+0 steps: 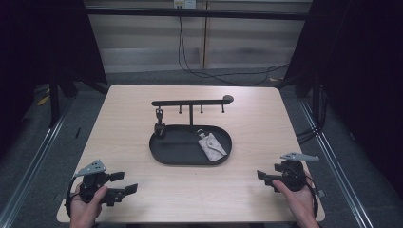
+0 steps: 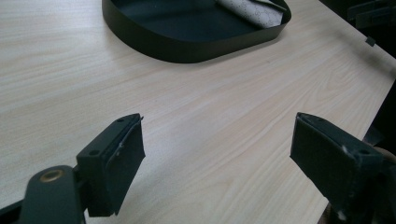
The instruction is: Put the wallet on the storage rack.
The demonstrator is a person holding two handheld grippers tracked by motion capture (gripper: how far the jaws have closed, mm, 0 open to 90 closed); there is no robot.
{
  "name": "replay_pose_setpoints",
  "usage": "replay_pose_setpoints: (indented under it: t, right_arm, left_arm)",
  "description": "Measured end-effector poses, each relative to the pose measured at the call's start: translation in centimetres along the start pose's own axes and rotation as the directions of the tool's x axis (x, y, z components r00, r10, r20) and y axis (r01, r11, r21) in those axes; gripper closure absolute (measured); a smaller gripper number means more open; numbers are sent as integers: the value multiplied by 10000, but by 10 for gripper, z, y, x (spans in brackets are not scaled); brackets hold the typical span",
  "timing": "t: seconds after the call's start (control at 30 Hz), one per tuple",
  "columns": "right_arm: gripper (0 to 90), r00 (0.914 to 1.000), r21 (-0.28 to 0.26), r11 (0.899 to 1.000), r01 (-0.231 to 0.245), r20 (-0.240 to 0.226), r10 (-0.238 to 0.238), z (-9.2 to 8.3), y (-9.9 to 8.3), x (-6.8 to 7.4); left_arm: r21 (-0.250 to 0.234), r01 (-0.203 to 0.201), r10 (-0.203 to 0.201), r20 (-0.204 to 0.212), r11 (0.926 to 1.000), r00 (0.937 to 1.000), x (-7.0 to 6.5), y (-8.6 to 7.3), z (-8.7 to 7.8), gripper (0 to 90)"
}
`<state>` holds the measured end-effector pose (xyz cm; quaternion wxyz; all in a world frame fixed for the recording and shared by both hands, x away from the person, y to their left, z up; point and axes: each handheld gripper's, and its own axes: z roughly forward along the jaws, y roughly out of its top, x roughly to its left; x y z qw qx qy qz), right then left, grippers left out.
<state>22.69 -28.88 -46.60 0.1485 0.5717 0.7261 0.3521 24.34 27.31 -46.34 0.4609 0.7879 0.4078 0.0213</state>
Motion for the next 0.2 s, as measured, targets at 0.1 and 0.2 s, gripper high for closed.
replay_pose_setpoints:
  t: [0.1, 0.2]
  right_arm:
    - [203, 10000, 226, 9997, -40, 13, 40, 3, -7, -5]
    - [186, 10000, 689, 9976, -63, 42, 60, 9, -10, -9]
  left_arm:
    - [0, -36, 36, 17, 10000, 10000, 0, 0, 0, 172]
    - [-26, -60, 60, 95, 10000, 9999, 0, 1, 1, 171]
